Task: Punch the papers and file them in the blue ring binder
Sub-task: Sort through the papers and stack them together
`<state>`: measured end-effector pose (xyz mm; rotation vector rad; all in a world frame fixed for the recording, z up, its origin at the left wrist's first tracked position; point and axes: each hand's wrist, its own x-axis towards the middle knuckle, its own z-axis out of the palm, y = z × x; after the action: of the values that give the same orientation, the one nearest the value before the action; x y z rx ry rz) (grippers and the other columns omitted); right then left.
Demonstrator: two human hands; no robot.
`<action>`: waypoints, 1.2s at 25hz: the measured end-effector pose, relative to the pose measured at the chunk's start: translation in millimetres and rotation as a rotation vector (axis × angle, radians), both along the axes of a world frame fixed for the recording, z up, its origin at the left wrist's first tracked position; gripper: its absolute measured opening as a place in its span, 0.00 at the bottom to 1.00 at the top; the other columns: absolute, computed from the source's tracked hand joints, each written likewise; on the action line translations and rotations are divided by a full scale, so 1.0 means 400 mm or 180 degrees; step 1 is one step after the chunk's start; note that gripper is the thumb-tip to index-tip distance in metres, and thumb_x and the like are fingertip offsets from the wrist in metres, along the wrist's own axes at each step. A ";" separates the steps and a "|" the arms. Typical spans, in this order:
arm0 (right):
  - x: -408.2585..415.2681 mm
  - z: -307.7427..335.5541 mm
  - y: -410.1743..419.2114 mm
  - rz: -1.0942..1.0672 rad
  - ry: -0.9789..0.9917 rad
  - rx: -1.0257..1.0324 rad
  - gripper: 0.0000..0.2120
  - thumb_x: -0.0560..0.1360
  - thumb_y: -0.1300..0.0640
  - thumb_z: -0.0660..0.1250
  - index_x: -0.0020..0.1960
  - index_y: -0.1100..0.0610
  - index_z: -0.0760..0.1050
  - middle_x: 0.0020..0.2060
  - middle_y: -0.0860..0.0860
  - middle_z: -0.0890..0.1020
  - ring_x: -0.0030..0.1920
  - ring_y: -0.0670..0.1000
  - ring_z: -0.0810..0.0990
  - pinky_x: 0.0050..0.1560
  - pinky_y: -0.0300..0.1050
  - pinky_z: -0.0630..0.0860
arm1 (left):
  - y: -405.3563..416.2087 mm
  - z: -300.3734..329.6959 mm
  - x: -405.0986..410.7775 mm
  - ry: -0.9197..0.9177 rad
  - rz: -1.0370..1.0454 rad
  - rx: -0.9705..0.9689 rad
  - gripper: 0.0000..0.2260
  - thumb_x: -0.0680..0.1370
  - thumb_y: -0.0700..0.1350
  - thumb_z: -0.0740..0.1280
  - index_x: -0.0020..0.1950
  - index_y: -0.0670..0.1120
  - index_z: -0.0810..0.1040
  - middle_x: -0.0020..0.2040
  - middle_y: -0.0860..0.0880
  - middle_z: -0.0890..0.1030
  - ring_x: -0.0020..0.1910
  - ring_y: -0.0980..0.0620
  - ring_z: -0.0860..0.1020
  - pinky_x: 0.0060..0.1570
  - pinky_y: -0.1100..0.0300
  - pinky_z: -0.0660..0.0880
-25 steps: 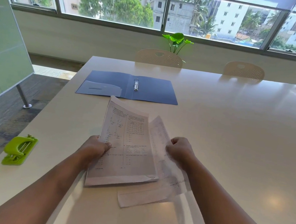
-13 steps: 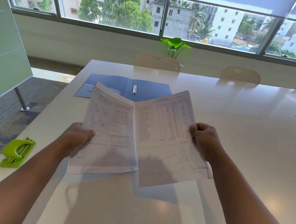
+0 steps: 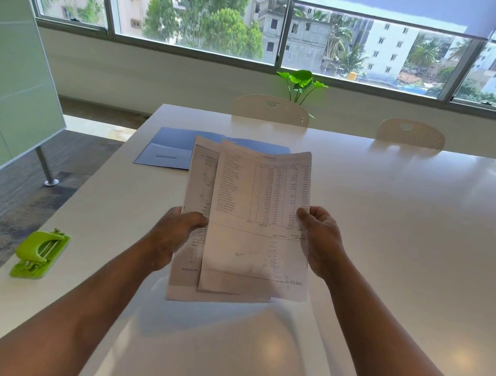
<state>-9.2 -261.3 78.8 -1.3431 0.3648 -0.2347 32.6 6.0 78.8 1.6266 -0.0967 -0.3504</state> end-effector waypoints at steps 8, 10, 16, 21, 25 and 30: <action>-0.002 -0.019 0.030 0.0288 0.0264 0.0275 0.05 0.85 0.57 0.61 0.55 0.59 0.71 0.57 0.62 0.84 0.58 0.65 0.84 0.60 0.69 0.79 | -0.004 -0.004 -0.025 -0.0400 0.0200 -0.0125 0.18 0.86 0.44 0.53 0.49 0.49 0.82 0.46 0.52 0.86 0.49 0.51 0.84 0.46 0.61 0.80; -0.003 -0.025 0.039 0.0318 0.0259 0.0274 0.06 0.85 0.57 0.61 0.57 0.60 0.71 0.58 0.62 0.84 0.56 0.64 0.85 0.59 0.68 0.80 | -0.007 -0.009 -0.027 -0.0293 0.0258 -0.0303 0.17 0.86 0.45 0.54 0.51 0.47 0.82 0.46 0.49 0.86 0.52 0.44 0.84 0.49 0.53 0.81; 0.006 -0.026 0.060 0.0073 -0.0111 -0.0129 0.08 0.83 0.61 0.64 0.52 0.54 0.65 0.51 0.60 0.87 0.50 0.63 0.87 0.54 0.68 0.82 | -0.006 -0.018 -0.007 0.0208 -0.0227 -0.1082 0.26 0.82 0.66 0.52 0.69 0.54 0.77 0.61 0.47 0.85 0.60 0.41 0.83 0.58 0.40 0.79; -0.006 0.010 0.074 0.0069 -0.0344 -0.0735 0.14 0.82 0.60 0.66 0.65 0.52 0.66 0.47 0.53 0.88 0.46 0.57 0.89 0.50 0.60 0.85 | 0.004 -0.032 0.015 -0.0219 -0.0083 -0.0392 0.13 0.81 0.45 0.70 0.65 0.49 0.78 0.59 0.48 0.85 0.61 0.41 0.81 0.62 0.40 0.78; -0.012 0.070 0.048 0.0567 -0.0475 -0.0921 0.15 0.78 0.64 0.72 0.62 0.57 0.74 0.53 0.53 0.88 0.51 0.57 0.88 0.54 0.63 0.84 | 0.006 -0.008 0.020 -0.0397 0.0083 -0.0518 0.10 0.80 0.44 0.70 0.62 0.49 0.79 0.59 0.48 0.84 0.60 0.41 0.81 0.62 0.39 0.78; -0.005 0.061 0.043 0.0646 -0.0661 -0.1162 0.10 0.78 0.66 0.71 0.57 0.56 0.82 0.55 0.52 0.88 0.54 0.58 0.87 0.57 0.65 0.82 | -0.002 0.020 0.007 -0.0848 0.0347 -0.0420 0.09 0.77 0.50 0.73 0.57 0.54 0.80 0.54 0.49 0.85 0.54 0.41 0.83 0.54 0.43 0.82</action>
<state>-11.2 -244.1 103.2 -1.6853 0.0072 -0.2768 35.3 5.3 87.0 1.5333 -0.2271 -0.0411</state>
